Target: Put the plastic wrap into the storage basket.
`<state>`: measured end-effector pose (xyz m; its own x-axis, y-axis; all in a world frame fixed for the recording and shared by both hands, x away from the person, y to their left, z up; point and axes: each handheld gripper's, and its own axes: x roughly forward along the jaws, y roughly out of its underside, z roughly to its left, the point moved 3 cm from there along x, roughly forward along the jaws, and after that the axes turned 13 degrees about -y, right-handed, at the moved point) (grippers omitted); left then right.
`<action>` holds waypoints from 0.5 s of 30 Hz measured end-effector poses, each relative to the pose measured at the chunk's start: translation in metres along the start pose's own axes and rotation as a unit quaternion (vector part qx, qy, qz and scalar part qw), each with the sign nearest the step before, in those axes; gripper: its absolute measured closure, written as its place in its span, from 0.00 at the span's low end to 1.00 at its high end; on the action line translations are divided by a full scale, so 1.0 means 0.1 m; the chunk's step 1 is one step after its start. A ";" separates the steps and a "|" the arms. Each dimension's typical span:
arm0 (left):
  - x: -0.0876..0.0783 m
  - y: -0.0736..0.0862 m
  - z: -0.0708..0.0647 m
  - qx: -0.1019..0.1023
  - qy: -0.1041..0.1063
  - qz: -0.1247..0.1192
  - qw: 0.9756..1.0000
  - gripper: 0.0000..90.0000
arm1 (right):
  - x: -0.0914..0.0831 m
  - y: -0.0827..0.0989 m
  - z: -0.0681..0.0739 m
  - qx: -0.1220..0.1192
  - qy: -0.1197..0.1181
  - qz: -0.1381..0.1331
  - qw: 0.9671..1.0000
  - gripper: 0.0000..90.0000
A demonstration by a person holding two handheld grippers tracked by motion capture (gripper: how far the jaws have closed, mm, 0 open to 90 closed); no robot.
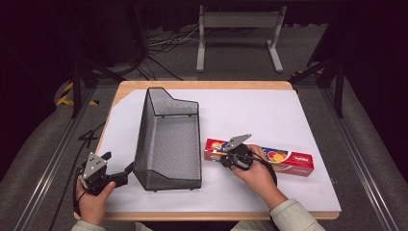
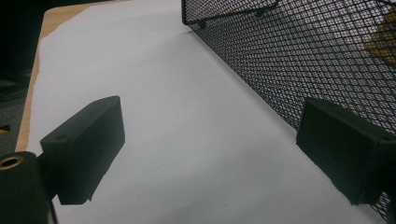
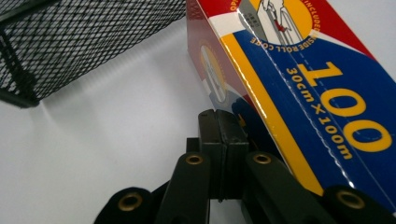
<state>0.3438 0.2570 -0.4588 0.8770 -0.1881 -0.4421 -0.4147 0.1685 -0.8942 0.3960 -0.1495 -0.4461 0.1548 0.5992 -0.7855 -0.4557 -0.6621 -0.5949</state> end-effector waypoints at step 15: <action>-0.01 0.00 0.02 -0.003 -0.002 -0.004 1.000 0.10 | 0.07 -0.14 -0.23 0.035 0.055 -0.014 0.998 1.00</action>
<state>0.3436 0.2593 -0.4580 0.8813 -0.1852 -0.4347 -0.4089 0.1620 -0.8981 0.4232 -0.1462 -0.4477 0.2625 0.5618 -0.7845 -0.5090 -0.6101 -0.6072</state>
